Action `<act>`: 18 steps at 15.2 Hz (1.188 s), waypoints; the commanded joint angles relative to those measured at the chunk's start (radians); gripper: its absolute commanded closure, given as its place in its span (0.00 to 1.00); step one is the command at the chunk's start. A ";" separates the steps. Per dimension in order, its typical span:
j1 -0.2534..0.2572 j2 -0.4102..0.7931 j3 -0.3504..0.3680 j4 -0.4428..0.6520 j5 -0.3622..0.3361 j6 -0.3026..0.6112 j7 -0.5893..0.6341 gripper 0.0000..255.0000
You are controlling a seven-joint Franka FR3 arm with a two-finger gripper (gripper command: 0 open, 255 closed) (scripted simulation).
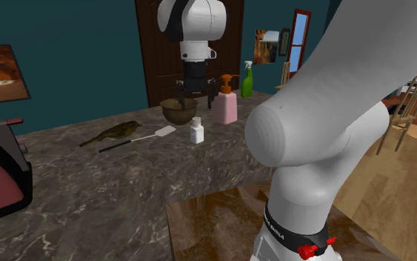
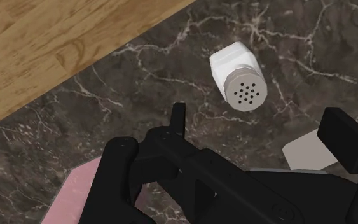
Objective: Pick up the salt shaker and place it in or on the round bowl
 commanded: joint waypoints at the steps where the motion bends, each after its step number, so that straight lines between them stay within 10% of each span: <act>1: 0.000 0.025 0.006 -0.009 -0.003 0.037 0.006 0.00; 14: -0.002 0.067 0.011 -0.052 -0.007 0.121 0.010 0.00; 15: -0.002 0.067 0.011 -0.052 -0.007 0.121 0.010 1.00; 18: -0.002 0.067 0.011 -0.052 -0.007 0.121 0.010 1.00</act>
